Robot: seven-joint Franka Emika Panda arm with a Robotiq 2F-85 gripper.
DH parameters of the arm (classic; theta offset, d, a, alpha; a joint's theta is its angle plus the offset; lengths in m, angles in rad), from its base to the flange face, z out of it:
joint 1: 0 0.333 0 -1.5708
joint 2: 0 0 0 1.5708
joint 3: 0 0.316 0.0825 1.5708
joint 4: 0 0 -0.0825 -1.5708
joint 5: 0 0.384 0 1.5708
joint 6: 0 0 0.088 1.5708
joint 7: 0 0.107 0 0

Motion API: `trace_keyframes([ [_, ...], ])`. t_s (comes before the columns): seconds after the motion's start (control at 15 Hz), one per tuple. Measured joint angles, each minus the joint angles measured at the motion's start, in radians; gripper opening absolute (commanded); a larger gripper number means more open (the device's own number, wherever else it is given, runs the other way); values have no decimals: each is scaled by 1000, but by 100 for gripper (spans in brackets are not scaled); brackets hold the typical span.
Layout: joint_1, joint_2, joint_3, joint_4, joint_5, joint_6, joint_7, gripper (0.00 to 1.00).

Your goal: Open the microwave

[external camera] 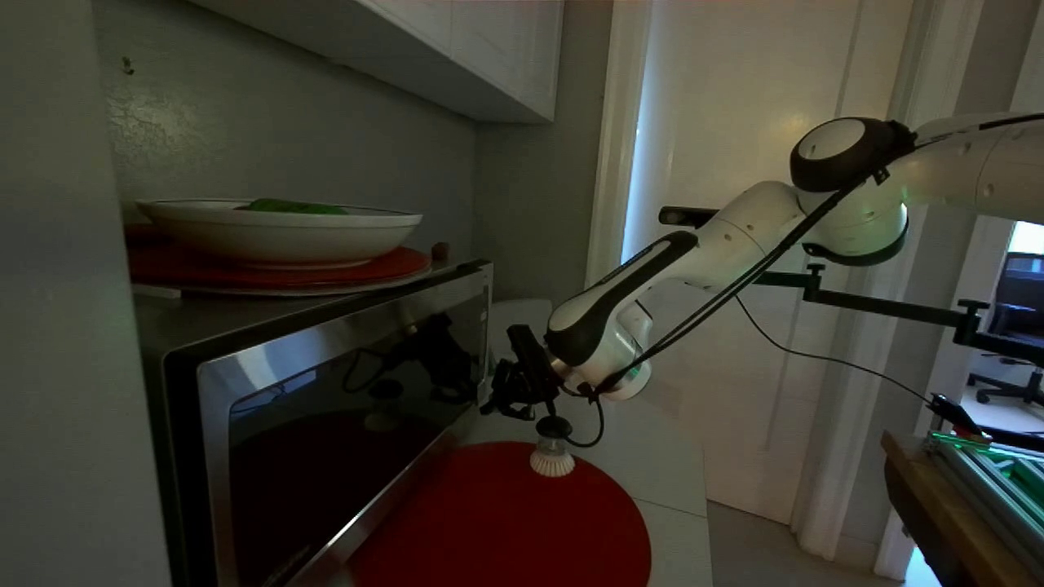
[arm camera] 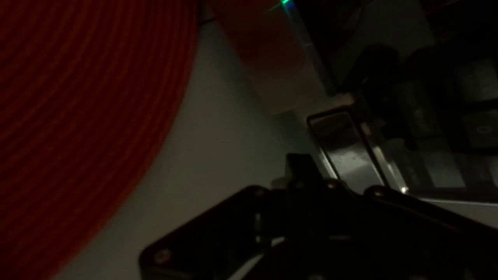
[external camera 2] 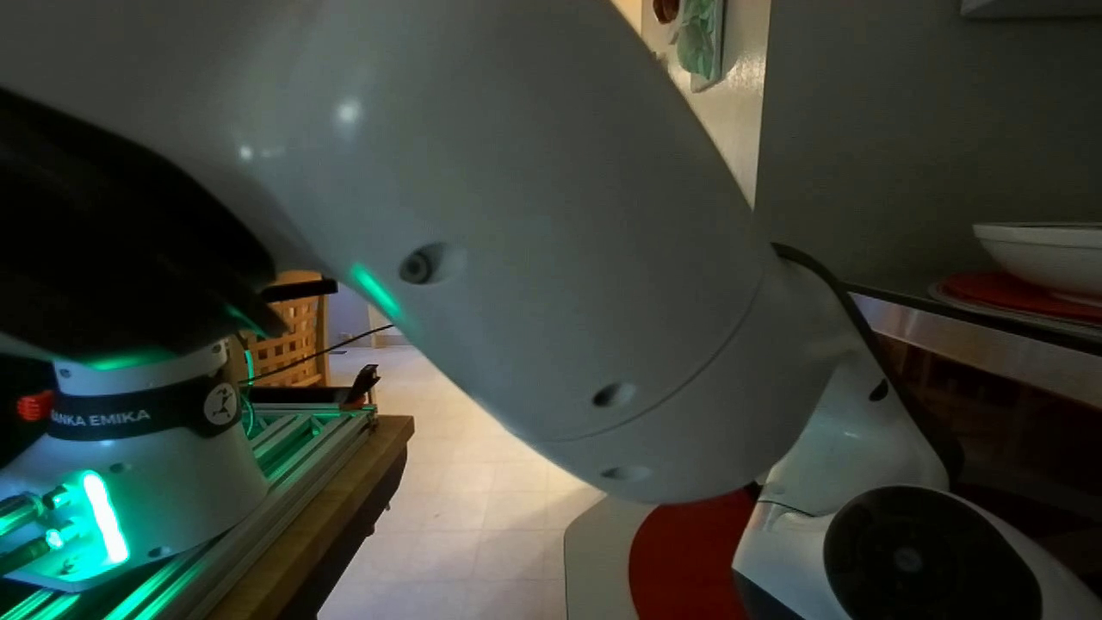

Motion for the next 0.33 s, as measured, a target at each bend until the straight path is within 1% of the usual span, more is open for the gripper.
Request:
trace_keyframes([
  [0.2, 0, 0, 0, 0, 0, 0, 0, 0],
  [0.27, 0, 0, 0, 0, 0, 0, 0, 26],
  [0.33, 0, 0, 0, 0, 0, 0, 0, 2],
])
